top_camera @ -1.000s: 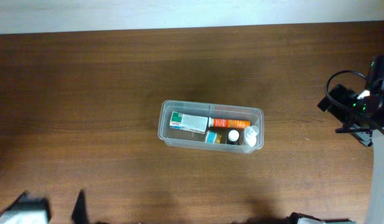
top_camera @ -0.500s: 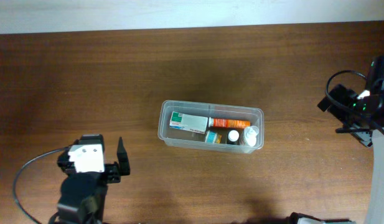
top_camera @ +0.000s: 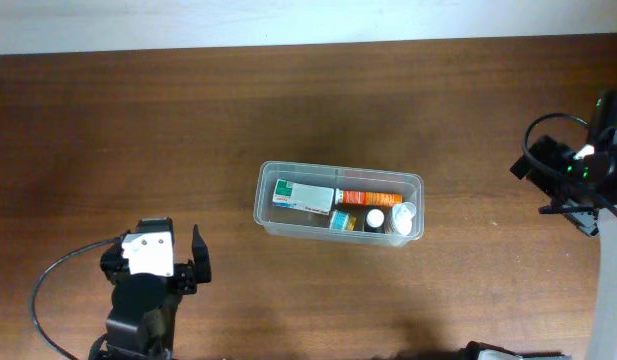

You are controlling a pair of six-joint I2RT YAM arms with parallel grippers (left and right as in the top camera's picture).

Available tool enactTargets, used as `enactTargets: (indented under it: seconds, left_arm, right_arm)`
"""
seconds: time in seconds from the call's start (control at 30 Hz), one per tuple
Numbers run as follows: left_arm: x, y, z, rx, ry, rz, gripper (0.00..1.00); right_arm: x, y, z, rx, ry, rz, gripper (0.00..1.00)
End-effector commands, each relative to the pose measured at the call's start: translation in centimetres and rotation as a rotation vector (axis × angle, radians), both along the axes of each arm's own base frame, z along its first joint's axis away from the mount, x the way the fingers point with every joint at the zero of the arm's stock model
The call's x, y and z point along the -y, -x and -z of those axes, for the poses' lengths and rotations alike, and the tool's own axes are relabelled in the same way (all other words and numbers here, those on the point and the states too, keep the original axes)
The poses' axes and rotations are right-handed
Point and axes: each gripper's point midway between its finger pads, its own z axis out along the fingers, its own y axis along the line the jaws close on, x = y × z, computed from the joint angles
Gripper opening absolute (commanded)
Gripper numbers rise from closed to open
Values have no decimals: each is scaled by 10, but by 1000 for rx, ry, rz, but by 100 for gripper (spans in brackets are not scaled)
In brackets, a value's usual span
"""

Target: Pack container

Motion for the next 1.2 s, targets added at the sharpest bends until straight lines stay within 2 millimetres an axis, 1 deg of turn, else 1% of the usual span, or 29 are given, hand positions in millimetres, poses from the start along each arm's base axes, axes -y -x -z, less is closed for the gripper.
enactTargets:
  seconds: [0.0,0.1,0.17,0.27,0.4,0.47,0.57,0.8,0.87,1.17]
  left_arm:
    - [-12,6,-9,56,-12,-46,100]
    - [-24,16,-20,124,5,-93,100]
    - [-32,23,-21,161,14,-126,100]
    - [-41,30,-14,197,22,-163,100]
    - [-43,32,5,220,35,-168,100]
    - [-41,28,15,227,41,-158,100]
    - [-38,14,32,245,46,-153,100]
    - [-32,-10,60,338,70,-130,100]
    - [-33,-12,55,384,76,-134,100]
    - [-32,-13,57,382,76,-134,100]
  right_arm:
    - [2,0,-3,10,4,8,98]
    - [2,0,-3,10,4,8,98]
    - [2,0,-3,10,4,8,99]
    - [2,0,-3,10,4,8,98]
    - [2,0,-3,10,4,8,99]
    - [2,0,-3,10,4,8,99]
    - [2,0,-3,10,4,8,98]
    - [2,0,-3,10,4,8,99]
    - [2,0,-3,10,4,8,98]
    - [2,0,-3,10,4,8,98]
